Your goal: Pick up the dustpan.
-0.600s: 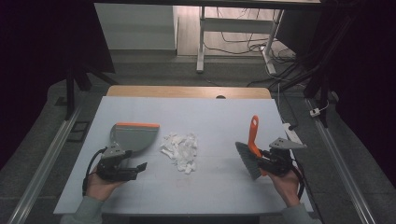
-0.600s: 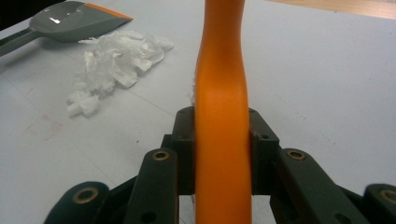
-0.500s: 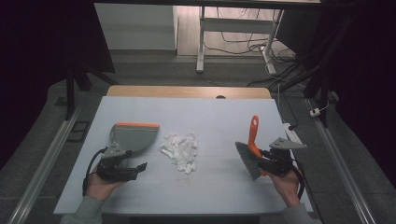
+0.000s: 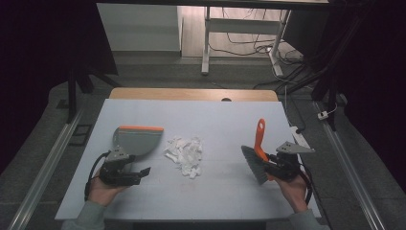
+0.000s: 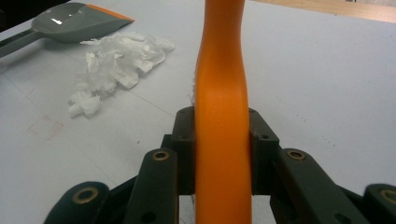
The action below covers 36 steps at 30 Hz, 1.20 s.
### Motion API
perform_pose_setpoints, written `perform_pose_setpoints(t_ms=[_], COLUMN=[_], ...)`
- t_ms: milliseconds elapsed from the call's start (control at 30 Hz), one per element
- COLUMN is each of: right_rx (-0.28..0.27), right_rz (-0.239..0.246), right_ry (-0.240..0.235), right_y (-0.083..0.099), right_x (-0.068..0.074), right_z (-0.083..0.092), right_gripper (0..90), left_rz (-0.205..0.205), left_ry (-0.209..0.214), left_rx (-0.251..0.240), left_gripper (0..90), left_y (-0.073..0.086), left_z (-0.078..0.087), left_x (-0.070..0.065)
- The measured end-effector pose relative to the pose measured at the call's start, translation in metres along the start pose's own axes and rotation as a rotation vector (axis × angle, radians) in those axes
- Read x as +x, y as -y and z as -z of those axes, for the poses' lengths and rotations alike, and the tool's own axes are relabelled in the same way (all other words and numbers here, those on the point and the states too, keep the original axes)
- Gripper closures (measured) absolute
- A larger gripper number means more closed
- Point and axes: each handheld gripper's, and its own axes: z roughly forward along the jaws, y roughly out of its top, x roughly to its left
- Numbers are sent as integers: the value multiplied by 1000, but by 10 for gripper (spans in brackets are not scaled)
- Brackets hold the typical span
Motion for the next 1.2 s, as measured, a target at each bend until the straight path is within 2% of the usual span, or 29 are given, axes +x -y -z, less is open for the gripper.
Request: perform_pose_setpoints(t_ms=[400, 633, 733, 767, 833, 1067, 1200], right_rx=[3, 1, 0, -3, -4, -6, -4], right_rz=[1, -4, -8, -9, -8, -8, -10], right_ry=[3, 9, 7, 3, 1, 5, 7], right_y=[0, 0, 0, 0, -1, -1, -1], right_x=[0, -1, -1, -1, 0, -1, -1], right_z=[0, 2, 2, 3, 3, 3, 3], right_gripper=[701, 701, 701, 701, 701, 701, 701], left_rz=[-17, -13, -15, -16, -20, 49, 117], left_ry=[-12, -42, -49, -59, -65, -109, -150], left_rx=[9, 17, 41, 80, 94, 143, 150], left_gripper=[217, 217, 216, 209, 208, 195, 185], left_y=[-8, -21, -30, -36, -39, -45, -40], left_z=[6, 17, 20, 20, 21, 15, 17], left_x=[-4, -3, -3, -2, -1, 14, 26])
